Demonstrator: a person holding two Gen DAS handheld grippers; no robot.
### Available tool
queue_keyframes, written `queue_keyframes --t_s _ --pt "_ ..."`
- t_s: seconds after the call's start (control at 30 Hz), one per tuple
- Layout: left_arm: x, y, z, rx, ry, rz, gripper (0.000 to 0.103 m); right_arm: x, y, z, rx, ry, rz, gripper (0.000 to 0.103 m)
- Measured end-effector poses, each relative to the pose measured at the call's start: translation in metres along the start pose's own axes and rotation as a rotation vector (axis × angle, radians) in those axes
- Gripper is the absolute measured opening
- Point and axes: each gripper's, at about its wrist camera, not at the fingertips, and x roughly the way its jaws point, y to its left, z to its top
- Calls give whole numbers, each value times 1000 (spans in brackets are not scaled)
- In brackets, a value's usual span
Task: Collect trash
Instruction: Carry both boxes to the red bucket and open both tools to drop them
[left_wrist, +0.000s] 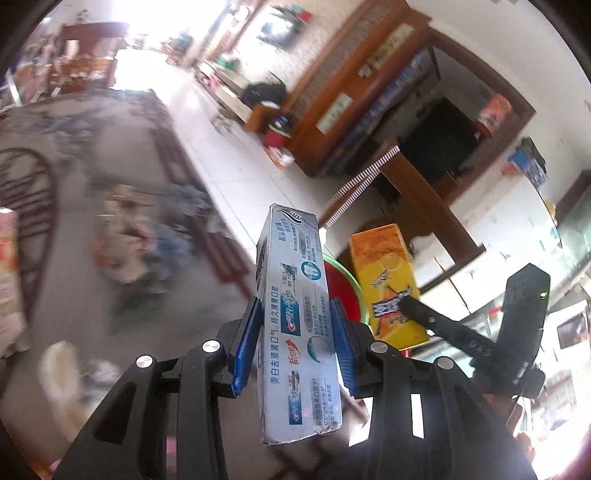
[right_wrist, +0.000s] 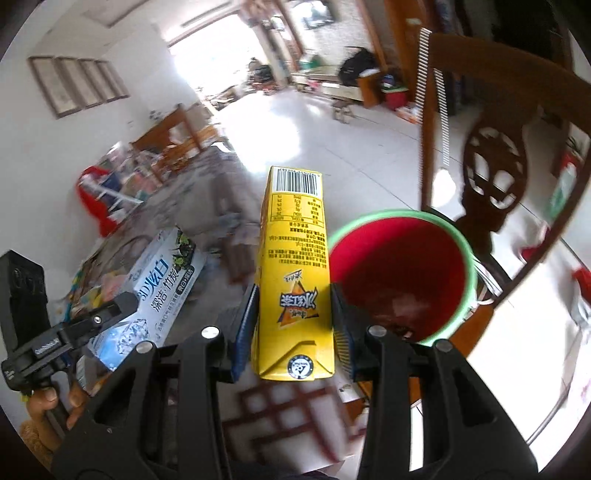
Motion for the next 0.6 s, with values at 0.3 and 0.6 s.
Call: queue_keyframes --t_s 0.3,0.6 --pt "86 -40 14 59 146 -52 35 27 -48 -6 116 17 -78 38" --pt "104 -65 21 99 151 -61 67 32 -57 -6 150 -19 -125 53"
